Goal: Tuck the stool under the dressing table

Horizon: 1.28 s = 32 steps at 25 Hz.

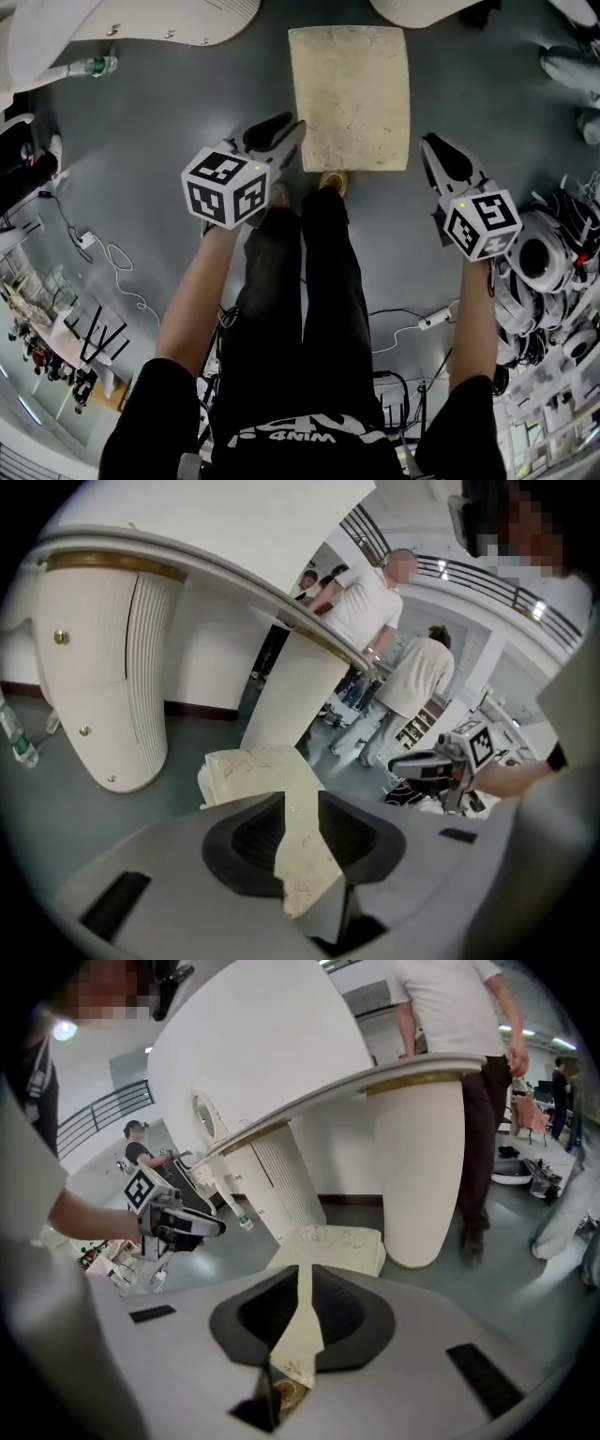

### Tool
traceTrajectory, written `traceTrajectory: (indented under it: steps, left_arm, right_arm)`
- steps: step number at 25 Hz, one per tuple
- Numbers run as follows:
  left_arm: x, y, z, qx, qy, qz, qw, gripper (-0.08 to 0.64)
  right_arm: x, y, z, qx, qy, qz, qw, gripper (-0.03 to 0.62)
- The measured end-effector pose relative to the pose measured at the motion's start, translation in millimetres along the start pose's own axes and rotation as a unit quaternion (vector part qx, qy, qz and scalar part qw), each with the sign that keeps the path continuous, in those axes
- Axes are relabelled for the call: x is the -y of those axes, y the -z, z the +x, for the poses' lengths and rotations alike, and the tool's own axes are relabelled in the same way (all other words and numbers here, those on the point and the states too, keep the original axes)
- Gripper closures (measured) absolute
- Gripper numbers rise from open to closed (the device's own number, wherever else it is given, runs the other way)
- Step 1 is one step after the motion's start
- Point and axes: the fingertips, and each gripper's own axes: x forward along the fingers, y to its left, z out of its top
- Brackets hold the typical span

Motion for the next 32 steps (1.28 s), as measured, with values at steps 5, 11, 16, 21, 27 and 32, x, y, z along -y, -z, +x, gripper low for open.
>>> traceTrajectory:
  steps: [5, 11, 16, 21, 27, 32]
  left_arm:
    - [-19, 17, 27, -0.013, 0.026, -0.04, 0.9988, 0.327]
    - [-62, 48, 73, -0.042, 0.038, -0.081, 0.9951, 0.229]
    - [-84, 71, 98, -0.067, 0.037, -0.102, 0.9919, 0.212]
    - [-99, 91, 115, -0.089, 0.047, -0.122, 0.9875, 0.204]
    - [-106, 105, 135, -0.092, 0.073, -0.163, 0.9795, 0.143]
    - [-100, 110, 147, -0.095, 0.112, -0.186, 0.9714, 0.136]
  right_arm:
    - [18, 31, 35, -0.048, -0.047, 0.036, 0.997, 0.369]
    - [45, 68, 87, -0.092, -0.085, 0.095, 0.988, 0.307]
    - [74, 89, 113, -0.112, -0.079, 0.123, 0.983, 0.302]
    - [93, 101, 131, -0.119, -0.084, 0.154, 0.977, 0.302]
    - [106, 114, 146, -0.124, -0.122, 0.21, 0.962, 0.302]
    - [103, 114, 150, -0.119, -0.154, 0.241, 0.951, 0.302]
